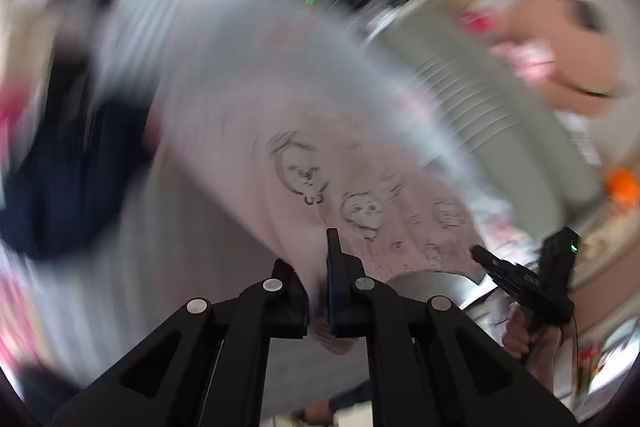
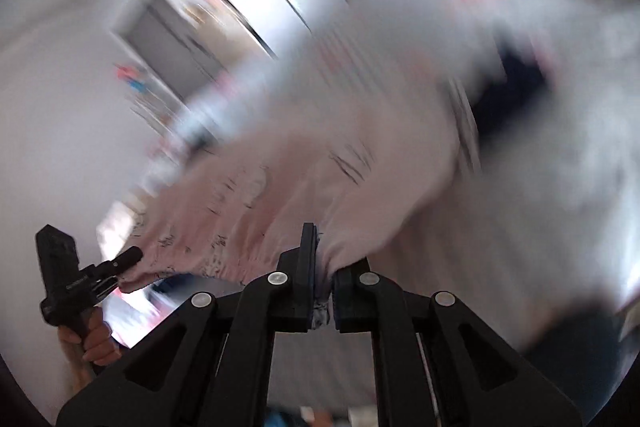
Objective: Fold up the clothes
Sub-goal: 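Lower the hem with both grippers and smooth the garment flat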
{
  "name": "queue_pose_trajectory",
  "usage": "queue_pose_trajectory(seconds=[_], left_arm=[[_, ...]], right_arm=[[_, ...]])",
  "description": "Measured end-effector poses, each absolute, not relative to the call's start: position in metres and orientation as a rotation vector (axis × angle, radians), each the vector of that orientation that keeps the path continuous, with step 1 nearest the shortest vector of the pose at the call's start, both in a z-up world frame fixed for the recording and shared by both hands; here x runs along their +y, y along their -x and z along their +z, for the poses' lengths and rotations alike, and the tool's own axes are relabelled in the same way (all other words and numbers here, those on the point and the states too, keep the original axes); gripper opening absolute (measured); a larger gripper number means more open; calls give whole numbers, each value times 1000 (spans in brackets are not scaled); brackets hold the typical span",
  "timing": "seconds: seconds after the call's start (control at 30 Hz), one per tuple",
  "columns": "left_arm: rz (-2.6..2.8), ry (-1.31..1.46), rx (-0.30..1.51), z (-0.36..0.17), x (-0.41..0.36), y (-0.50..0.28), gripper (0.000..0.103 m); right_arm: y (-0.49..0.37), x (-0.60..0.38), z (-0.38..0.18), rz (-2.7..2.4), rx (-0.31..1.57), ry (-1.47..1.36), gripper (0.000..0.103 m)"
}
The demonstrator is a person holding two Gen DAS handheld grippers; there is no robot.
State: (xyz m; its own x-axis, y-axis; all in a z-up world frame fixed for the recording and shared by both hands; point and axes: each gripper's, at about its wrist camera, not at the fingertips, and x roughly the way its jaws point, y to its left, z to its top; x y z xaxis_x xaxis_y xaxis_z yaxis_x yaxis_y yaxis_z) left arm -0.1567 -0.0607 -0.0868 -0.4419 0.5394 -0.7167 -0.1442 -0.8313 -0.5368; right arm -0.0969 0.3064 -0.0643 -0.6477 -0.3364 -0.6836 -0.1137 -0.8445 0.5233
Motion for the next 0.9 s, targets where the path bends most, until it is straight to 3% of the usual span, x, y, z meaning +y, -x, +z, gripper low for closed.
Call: queue_pose_trajectory(seconds=[0.1,0.17,0.5,0.57,0.6,0.63,0.7,0.77,0.9], left_arm=[[2244,1610,-540,-164,-56,151,6],[2231,1616,-567,-174,-59,145,6],[2209,1472,-695,-167,-80,134,7],[2201,1490,-705,-173,-82,136,12],[2192,1524,-703,-180,-81,139,13],[2180,1563,-700,-190,-78,143,13],[2167,1592,-713,-200,-73,145,12],[2184,1572,-694,-193,-69,143,6],[2225,1498,-641,-167,-65,136,4]], right_arm=[[100,299,-145,-2505,-889,-1512,6],[96,298,-165,-2503,-883,-1572,6],[89,297,-157,-2530,-852,-1527,6],[96,291,-163,-2494,-862,-1542,16],[99,288,-166,-2475,-867,-1549,29],[104,285,-172,-2460,-865,-1563,29],[107,282,-178,-2453,-842,-1585,25],[106,279,-173,-2474,-806,-1571,11],[100,274,-149,-2536,-710,-1506,7]])
